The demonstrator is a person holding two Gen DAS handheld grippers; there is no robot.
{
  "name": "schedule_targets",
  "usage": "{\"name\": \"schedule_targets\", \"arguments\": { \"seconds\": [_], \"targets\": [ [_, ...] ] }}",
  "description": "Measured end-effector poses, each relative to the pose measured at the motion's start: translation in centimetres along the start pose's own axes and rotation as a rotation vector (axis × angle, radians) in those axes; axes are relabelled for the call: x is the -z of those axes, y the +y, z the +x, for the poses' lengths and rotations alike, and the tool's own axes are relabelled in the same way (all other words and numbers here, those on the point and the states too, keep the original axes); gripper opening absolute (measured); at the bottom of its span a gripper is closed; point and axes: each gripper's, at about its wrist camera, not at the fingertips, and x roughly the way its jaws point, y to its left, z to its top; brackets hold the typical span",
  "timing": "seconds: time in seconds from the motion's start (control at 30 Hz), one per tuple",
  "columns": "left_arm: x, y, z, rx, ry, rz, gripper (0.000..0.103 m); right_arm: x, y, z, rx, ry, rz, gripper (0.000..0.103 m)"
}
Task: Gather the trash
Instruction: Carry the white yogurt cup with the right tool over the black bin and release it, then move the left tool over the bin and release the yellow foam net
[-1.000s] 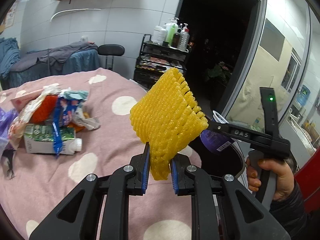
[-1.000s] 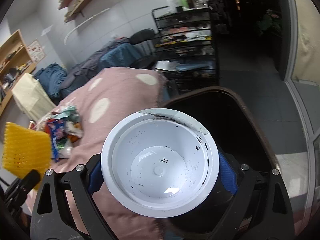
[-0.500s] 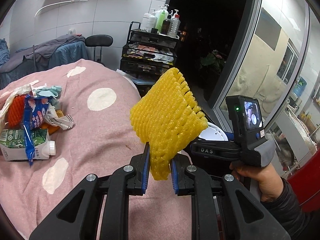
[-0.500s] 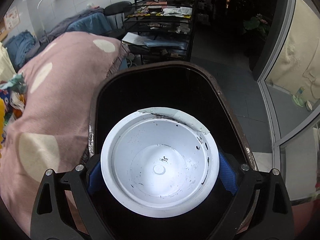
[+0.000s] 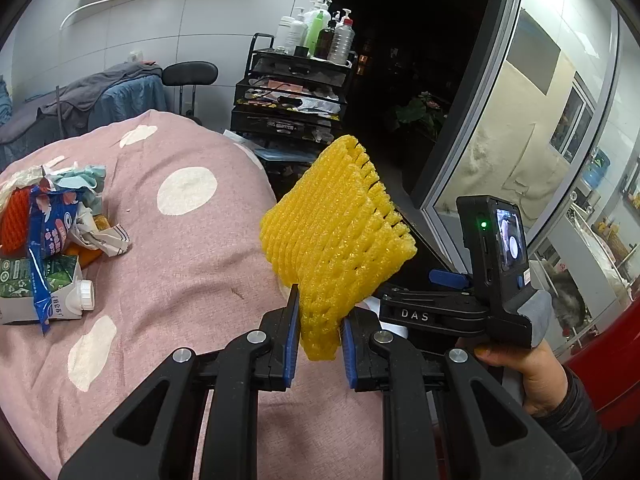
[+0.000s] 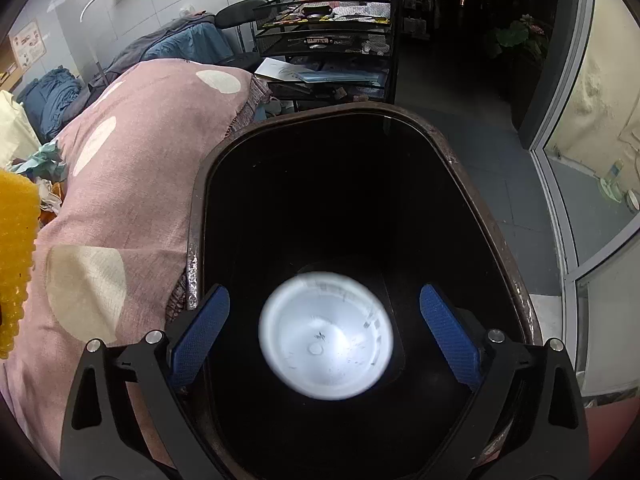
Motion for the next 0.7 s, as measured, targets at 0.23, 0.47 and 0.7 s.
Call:
{"name": "schedule_targets", "arguments": {
  "seconds": [0.23,0.47,0.7],
  "targets": [
    [0.0,-0.7,0.5,0.008,0.012,0.017,0.018,0.2,-0.1,-0.1,0.009,-0.003,0.003,0.097],
    [-0.2,-1.1,1.2,0.016,0.023,0.027,0.018,0.3,-1.1,-1.9,-0.029,-0.052,0.06,0.097],
    [-1.1,-2.2,2.7,0.043,0.046,0.043,0.018,0.1,-3.1,-6.0,-0.015,-0.183,0.14,0.097]
  ]
}}
